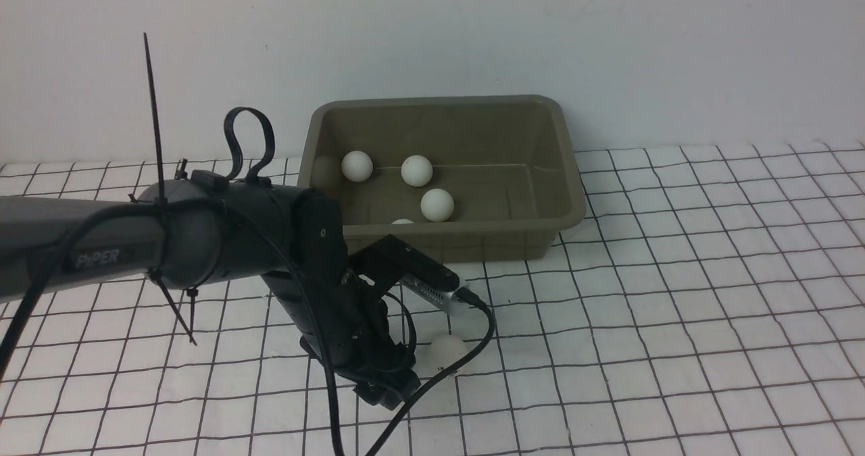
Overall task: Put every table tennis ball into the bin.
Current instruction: Use the left arm to clamp the table tennis ball closest to it, then use the left arm to put the table tennis ball into the box
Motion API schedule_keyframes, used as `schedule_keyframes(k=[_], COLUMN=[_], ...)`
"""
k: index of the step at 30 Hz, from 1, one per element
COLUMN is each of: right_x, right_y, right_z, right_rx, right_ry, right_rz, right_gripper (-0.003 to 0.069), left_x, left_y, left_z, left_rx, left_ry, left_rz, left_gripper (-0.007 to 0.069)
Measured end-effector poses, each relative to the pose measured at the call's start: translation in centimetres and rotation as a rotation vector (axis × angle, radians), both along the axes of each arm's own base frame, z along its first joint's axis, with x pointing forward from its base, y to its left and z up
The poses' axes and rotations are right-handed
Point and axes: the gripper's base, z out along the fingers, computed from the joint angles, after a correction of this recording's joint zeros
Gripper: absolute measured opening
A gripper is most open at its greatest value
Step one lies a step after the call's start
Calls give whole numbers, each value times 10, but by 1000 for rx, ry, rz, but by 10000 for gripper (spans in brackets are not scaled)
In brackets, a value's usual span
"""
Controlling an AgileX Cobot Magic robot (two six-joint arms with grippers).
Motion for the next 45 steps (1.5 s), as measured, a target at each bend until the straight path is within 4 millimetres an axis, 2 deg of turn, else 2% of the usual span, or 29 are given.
schedule_keyframes(k=[2,6,12,14,15,16,18,21,22,24,26,28,31,35,42,45], right_x=[0,0,0,0,0,0,0,0,0,0,0,0,0,0,0,0], right_y=[0,0,0,0,0,0,0,0,0,0,0,0,0,0,0,0], right_z=[0,0,0,0,0,0,0,0,0,0,0,0,0,0,0,0], right_rx=[0,0,0,0,0,0,-1,-2,-2,-2,-2,-2,-2,-3,-2,-4], right_ry=[0,0,0,0,0,0,0,0,0,0,-1,-1,-1,-1,-1,-1], right_rz=[0,0,0,0,0,0,0,0,0,0,0,0,0,1,1,1], right_gripper=[-7,-7,-7,-7,-7,-7,-7,-7,-7,-7,-7,-7,-7,-7,-7,-7], left_x=[1,4,7,9,10,10,15,30,36,48,58,64,83,103,120,127], left_y=[-1,-2,-3,-2,0,0,1,2,1,-1,-5,-7,-17,-28,-27,-21], left_z=[0,1,9,22,39,41,72,126,138,156,164,166,154,119,94,83], left_rx=[-5,-21,4,36,71,75,95,101,92,75,57,45,19,38,48,45], left_ry=[-4,-43,-23,-9,-1,-2,-50,-246,-309,-441,-528,-563,-602,-561,-523,-495], left_rz=[2,11,-24,-48,-68,-69,-72,-59,-52,-35,-24,-17,-5,-12,7,37], left_gripper=[451,355,355,355,355,355,355,355,355,355,355,355,355,355,355,360])
